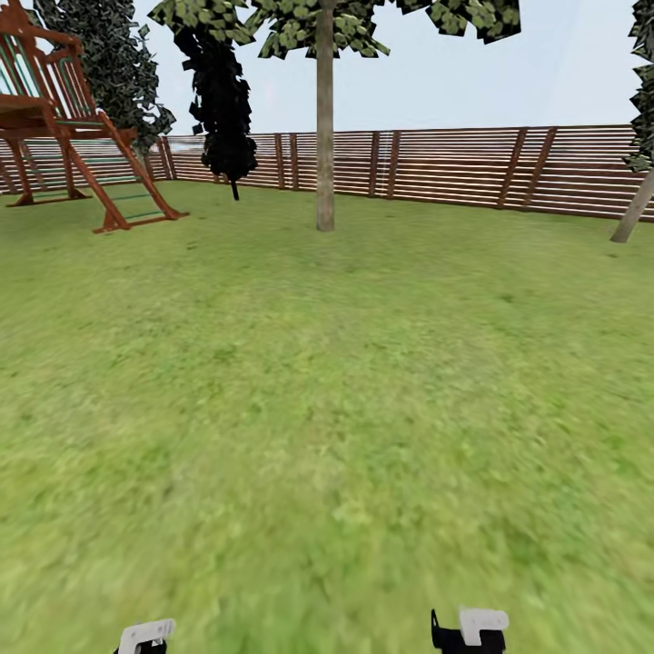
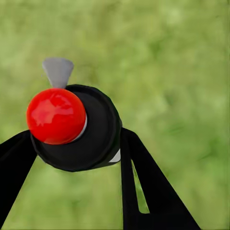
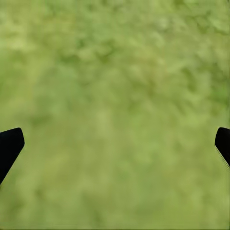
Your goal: In the garden, pick up the pesticide atomizer on the floor and spray pesticide onto both trees until each tree trunk is fully covered.
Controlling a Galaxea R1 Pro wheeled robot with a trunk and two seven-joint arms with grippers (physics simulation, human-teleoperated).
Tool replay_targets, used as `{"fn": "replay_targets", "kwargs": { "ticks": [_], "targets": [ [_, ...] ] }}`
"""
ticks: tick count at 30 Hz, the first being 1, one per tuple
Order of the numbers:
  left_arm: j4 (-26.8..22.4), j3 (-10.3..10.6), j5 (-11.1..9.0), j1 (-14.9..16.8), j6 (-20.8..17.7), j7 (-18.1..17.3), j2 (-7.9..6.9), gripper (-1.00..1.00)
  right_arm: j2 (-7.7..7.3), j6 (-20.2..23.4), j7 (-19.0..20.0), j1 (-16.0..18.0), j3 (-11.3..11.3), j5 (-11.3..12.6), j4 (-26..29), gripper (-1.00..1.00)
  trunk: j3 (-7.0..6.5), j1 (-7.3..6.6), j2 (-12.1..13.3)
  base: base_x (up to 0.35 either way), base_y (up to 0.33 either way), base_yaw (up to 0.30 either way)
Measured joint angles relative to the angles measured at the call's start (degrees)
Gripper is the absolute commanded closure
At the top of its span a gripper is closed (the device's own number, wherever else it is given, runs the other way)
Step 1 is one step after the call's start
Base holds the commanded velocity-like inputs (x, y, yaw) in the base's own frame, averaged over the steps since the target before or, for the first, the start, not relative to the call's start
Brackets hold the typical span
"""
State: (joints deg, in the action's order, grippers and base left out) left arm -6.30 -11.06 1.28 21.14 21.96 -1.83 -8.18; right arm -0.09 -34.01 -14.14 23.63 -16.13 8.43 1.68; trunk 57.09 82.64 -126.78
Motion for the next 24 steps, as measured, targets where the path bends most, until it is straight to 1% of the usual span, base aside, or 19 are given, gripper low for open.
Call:
{"fn": "replay_targets", "kwargs": {
  "ticks": [24],
  "targets": [
    [0.0, 0.0, 0.0, 0.0, 0.0, 0.0, 0.00, 1.00, -0.09, 0.0, 0.0, 0.0, 0.0, 0.0, 0.0, -1.00, 0.00, 0.00, 0.0, 0.339, 0.000, 0.000]
  ]
}}
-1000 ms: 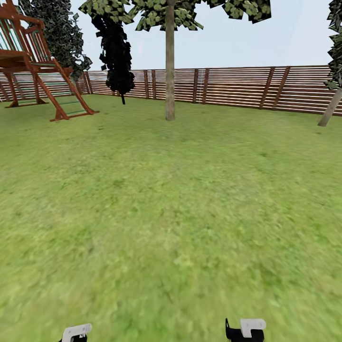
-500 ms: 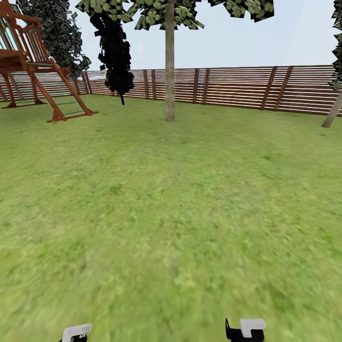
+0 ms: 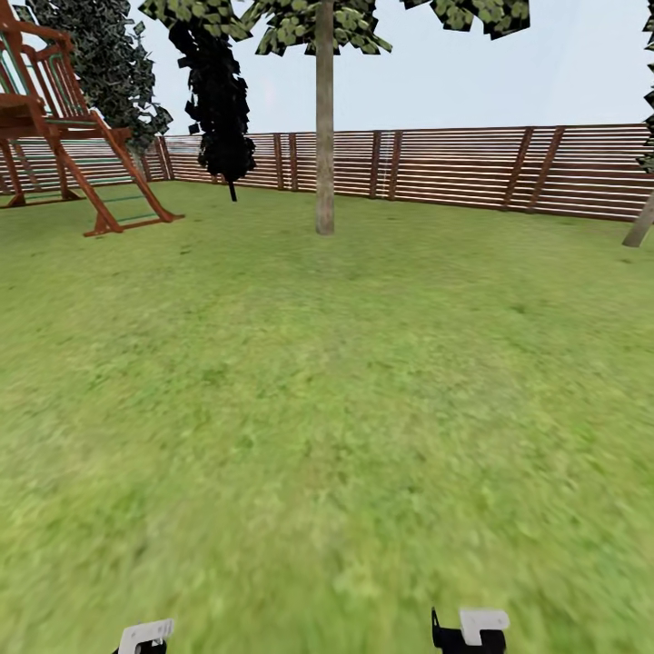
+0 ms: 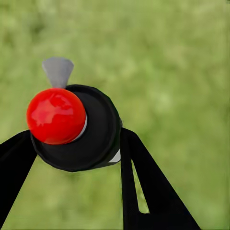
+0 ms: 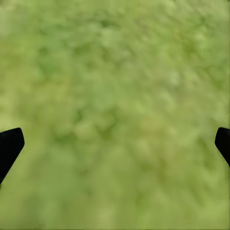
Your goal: In the garden, pick up the pesticide atomizer on the floor and spray pesticide onto both trees until each tree trunk is fully covered.
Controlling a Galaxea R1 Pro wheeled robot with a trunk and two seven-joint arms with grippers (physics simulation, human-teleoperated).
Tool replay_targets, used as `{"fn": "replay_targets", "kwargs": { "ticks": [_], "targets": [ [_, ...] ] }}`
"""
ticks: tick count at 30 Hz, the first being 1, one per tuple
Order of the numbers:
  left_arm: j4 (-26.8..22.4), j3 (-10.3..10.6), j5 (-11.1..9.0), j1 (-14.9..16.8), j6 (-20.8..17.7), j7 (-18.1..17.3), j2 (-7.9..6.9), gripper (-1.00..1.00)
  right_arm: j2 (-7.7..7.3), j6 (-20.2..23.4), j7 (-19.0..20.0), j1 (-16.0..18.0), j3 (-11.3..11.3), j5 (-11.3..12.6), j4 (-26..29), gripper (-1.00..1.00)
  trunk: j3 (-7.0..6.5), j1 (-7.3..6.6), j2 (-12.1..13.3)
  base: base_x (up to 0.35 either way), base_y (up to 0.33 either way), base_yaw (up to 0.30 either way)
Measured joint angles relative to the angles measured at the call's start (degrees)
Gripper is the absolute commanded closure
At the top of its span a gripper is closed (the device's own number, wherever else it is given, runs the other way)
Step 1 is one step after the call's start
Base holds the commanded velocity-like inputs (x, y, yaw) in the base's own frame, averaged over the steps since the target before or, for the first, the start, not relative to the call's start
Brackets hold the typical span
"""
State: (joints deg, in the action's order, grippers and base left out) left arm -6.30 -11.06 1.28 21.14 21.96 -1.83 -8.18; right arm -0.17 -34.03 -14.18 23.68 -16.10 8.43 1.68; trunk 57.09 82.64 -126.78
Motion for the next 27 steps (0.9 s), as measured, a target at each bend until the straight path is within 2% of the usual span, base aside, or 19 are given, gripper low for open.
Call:
{"fn": "replay_targets", "kwargs": {
  "ticks": [27],
  "targets": [
    [0.0, 0.0, 0.0, 0.0, 0.0, 0.0, 0.00, 1.00, 0.07, 0.0, 0.0, 0.0, 0.0, 0.0, 0.0, -1.00, 0.00, 0.00, 0.0, 0.339, 0.000, 0.000]
  ]
}}
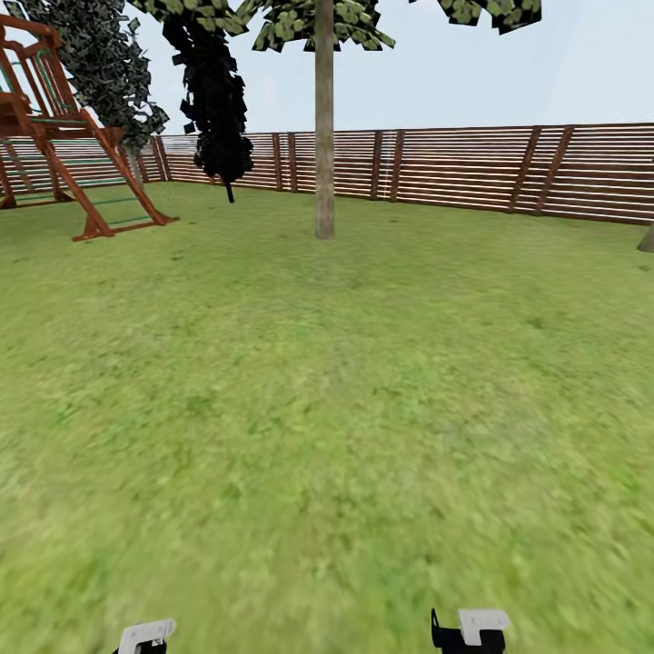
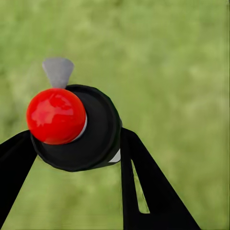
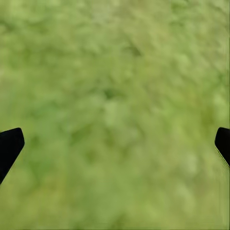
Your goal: In the garden, pick up the pesticide atomizer on the floor and spray pesticide onto both trees until each tree trunk is fully covered.
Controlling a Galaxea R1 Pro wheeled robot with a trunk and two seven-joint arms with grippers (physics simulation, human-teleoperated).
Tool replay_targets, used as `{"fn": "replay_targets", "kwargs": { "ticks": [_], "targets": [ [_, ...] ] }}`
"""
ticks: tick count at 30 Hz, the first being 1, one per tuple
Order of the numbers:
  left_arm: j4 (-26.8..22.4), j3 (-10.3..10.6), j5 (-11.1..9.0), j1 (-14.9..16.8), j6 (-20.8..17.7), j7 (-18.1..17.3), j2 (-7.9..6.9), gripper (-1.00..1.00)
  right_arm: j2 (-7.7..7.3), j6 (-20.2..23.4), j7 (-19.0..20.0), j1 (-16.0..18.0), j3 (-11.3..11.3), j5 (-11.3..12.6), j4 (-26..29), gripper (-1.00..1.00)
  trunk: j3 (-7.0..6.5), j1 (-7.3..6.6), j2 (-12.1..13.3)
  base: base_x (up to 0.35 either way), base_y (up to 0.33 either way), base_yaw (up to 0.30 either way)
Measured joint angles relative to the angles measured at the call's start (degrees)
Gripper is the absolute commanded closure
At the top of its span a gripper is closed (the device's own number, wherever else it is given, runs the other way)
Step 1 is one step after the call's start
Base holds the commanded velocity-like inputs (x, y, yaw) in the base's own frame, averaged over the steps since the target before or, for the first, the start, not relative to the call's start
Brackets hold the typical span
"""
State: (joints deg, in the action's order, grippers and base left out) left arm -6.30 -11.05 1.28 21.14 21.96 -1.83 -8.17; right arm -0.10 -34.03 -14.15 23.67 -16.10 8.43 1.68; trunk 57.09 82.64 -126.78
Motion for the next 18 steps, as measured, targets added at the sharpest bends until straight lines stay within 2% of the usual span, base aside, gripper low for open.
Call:
{"fn": "replay_targets", "kwargs": {
  "ticks": [18],
  "targets": [
    [0.0, 0.0, 0.0, 0.0, 0.0, 0.0, 0.00, 1.00, -0.16, 0.0, 0.0, 0.0, 0.0, -0.1, -0.1, -1.00, 0.00, 0.00, 0.0, 0.339, 0.000, 0.000]
  ]
}}
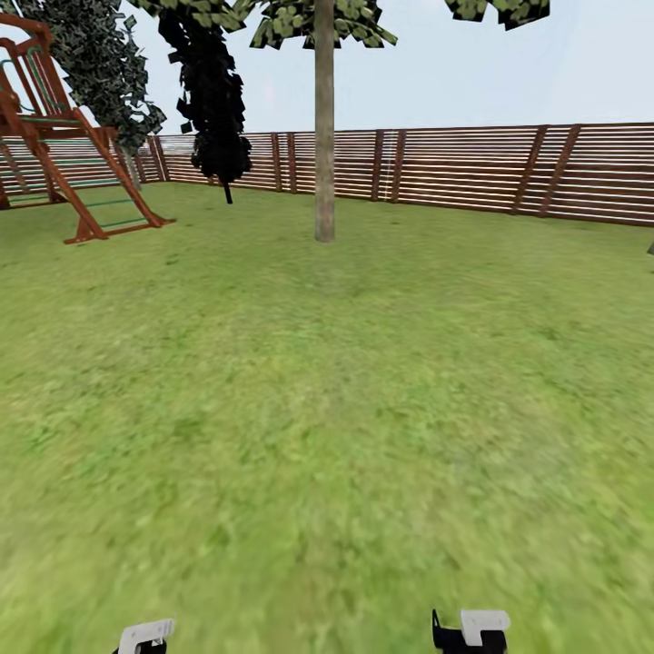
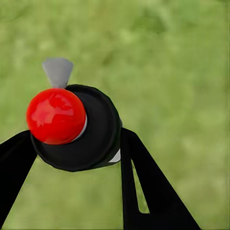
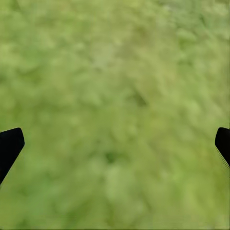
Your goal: In the garden, pick up the pesticide atomizer on the floor and spray pesticide onto both trees until each tree trunk is fully covered.
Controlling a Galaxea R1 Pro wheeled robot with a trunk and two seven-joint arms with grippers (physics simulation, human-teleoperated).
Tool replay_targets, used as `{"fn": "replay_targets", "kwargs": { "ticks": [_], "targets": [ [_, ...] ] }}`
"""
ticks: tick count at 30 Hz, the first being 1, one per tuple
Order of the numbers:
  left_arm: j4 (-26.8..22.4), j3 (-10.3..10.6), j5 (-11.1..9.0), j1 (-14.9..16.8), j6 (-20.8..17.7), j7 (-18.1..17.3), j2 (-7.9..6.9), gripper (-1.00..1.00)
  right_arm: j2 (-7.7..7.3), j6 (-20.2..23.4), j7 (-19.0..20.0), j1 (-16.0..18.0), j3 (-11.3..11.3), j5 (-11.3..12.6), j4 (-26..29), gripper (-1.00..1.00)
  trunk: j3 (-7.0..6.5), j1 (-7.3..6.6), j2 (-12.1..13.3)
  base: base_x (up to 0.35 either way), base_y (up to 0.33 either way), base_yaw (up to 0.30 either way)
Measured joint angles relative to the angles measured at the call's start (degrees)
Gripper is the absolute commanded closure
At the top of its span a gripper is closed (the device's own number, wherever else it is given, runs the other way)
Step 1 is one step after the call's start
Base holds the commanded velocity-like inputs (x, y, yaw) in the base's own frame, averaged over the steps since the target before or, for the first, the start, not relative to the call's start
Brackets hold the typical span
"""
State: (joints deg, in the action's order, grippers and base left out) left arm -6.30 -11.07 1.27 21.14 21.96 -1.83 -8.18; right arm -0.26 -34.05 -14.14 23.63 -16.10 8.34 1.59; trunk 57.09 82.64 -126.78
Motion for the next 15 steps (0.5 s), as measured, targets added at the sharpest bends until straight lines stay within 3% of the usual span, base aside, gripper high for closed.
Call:
{"fn": "replay_targets", "kwargs": {
  "ticks": [15],
  "targets": [
    [0.0, 0.0, 0.0, 0.0, 0.0, 0.0, 0.00, 1.00, 0.09, 0.0, 0.0, 0.0, 0.0, 0.0, 0.0, -1.00, 0.00, 0.00, 0.0, 0.339, 0.000, 0.000]
  ]
}}
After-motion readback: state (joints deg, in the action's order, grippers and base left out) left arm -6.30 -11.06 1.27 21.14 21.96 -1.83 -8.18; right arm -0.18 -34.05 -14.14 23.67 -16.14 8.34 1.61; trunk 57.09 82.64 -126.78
